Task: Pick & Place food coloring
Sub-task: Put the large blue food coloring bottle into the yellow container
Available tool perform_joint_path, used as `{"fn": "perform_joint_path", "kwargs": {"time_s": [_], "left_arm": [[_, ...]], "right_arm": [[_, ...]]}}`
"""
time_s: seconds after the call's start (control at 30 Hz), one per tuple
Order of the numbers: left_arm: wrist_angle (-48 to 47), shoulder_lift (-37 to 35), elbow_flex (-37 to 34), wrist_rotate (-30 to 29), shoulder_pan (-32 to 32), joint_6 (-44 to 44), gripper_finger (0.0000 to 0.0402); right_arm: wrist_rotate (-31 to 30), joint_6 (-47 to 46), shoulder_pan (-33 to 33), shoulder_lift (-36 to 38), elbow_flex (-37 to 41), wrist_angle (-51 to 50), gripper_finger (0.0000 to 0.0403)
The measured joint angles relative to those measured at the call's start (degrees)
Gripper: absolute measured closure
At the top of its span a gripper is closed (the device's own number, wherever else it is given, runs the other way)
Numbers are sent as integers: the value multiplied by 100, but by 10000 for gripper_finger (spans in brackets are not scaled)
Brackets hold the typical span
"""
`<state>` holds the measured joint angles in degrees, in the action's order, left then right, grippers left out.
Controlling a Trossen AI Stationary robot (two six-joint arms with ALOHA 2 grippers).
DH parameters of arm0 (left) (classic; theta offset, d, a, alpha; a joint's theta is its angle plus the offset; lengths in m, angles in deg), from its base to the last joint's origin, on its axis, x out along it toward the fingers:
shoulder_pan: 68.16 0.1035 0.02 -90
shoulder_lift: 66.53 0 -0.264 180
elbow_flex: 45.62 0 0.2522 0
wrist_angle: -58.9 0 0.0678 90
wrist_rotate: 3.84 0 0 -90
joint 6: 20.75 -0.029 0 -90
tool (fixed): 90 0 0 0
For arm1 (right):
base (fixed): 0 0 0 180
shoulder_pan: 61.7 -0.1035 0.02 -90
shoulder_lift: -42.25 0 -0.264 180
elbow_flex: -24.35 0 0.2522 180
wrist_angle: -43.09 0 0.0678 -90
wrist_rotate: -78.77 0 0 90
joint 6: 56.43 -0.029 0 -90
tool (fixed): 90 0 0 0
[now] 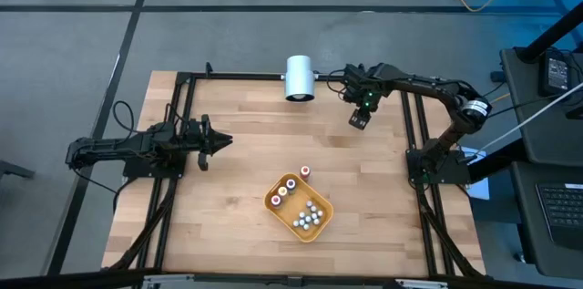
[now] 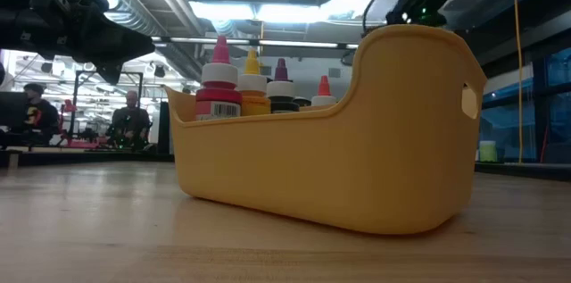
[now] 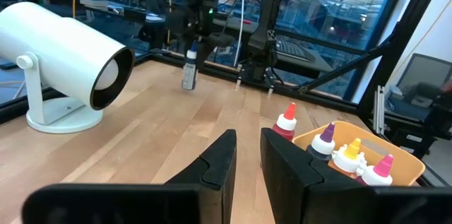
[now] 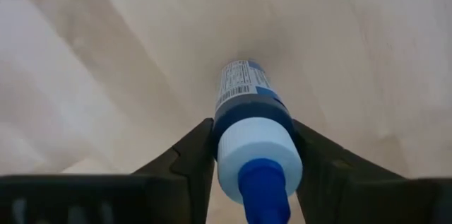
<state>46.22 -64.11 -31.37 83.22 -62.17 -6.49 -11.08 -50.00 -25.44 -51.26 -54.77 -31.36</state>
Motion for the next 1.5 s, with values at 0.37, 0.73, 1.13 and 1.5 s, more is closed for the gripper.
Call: {"fn": "perform_joint_path", "kwargs": {"time_s": [0.37, 0.73, 1.13, 1.5], "left_arm": [[0, -1, 0, -1, 1, 0, 337], [0, 0, 0, 0, 1, 0, 340], [0, 0, 0, 0, 0, 0, 340], [0, 0, 0, 0, 1, -2, 336]], "right_arm": [[150, -33, -765, 956, -880, -876, 237], [151, -641, -2215, 1125, -2309, -1606, 243], [141, -1533, -3426, 1122, -2820, -1664, 241], [146, -2494, -4629, 945, -2857, -1294, 240]]}}
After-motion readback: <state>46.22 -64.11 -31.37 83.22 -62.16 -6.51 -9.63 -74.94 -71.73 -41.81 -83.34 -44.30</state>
